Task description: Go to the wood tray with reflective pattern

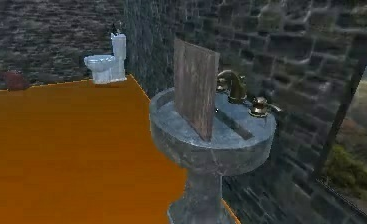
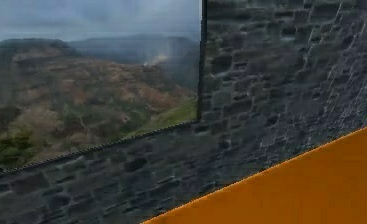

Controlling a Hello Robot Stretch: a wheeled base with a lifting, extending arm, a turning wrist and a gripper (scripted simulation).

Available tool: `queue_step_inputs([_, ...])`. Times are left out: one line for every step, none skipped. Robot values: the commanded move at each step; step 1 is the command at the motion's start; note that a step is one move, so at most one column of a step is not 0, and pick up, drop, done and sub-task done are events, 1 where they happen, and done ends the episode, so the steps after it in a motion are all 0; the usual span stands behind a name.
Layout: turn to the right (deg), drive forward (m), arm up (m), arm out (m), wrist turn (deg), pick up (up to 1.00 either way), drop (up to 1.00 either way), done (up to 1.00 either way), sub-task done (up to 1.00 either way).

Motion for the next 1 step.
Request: queue_step_inputs([0.0,0.0,0.0,0.0,0.0,0.0,0.0,1.0,0.0])
